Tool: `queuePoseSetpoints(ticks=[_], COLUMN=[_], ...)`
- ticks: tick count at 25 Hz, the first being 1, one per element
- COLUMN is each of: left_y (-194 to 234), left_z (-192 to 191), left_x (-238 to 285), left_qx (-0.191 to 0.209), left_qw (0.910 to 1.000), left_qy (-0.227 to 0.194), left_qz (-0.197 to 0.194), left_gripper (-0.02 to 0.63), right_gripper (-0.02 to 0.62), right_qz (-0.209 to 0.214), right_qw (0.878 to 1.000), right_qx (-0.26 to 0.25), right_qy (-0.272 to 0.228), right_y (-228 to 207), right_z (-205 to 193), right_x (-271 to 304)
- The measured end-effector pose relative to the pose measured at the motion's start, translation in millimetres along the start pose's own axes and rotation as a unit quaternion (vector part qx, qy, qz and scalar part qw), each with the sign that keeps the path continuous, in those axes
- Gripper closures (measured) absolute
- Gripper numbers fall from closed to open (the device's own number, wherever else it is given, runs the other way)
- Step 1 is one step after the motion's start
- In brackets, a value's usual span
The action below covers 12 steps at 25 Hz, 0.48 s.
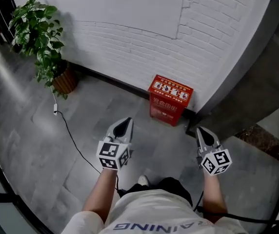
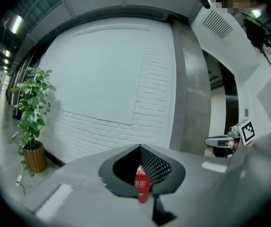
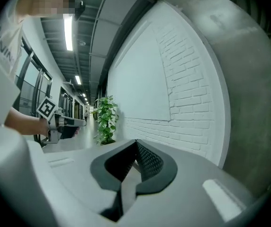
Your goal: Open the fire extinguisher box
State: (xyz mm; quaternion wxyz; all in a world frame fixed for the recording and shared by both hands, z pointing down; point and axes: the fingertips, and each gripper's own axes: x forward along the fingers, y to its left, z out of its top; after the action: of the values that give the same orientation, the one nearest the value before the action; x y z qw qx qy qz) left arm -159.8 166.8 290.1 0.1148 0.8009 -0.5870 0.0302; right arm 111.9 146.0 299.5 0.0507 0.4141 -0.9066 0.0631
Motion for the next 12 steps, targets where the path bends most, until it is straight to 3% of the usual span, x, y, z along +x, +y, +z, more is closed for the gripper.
queuePoseSetpoints(ticks=[5, 12], left_y=[38, 51], left_z=[0, 4], left_x=[52, 145], left_qx=[-0.008, 0.013], left_qw=[0.9999, 0.999], left_qy=[0.008, 0.034], left_qz=[-0.006, -0.027], left_gripper=[0.603, 0.603], right_gripper=[0.591, 0.591], right_qz=[0.001, 0.007], right_qw=[1.0, 1.0], right_qx=[0.002, 0.027], right_qy=[0.013, 0.003], right_y=[-20, -74], right_z=[0, 2], right_x=[60, 140])
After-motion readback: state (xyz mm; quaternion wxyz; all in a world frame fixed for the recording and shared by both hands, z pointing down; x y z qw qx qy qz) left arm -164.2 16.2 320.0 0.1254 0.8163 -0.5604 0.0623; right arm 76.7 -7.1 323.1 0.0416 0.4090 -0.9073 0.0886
